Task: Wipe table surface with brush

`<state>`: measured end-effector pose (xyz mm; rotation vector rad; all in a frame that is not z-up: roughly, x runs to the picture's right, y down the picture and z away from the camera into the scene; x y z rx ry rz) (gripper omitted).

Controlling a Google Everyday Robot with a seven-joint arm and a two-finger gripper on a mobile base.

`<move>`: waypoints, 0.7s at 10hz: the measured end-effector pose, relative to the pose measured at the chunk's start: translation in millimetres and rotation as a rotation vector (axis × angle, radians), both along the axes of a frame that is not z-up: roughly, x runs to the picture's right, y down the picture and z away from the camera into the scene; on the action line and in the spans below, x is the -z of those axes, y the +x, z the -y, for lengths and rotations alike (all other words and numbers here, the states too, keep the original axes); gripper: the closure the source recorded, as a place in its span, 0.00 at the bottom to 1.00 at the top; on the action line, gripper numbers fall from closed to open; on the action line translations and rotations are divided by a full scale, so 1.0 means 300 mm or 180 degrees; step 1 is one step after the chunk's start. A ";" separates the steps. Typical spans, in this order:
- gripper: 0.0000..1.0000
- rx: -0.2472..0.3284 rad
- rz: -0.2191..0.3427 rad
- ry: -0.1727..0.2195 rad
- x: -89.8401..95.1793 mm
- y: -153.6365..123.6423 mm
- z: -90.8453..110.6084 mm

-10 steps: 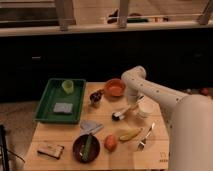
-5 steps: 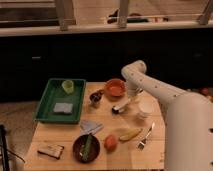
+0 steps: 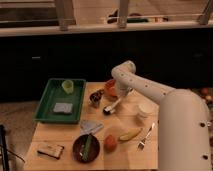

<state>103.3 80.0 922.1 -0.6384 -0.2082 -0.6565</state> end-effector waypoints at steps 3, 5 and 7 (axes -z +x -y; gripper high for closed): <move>1.00 0.0217 0.0166 -0.0204 0.086 0.019 -0.118; 1.00 0.0226 0.0144 -0.0339 0.102 0.085 -0.159; 1.00 0.0165 0.0019 -0.0405 0.106 0.186 -0.178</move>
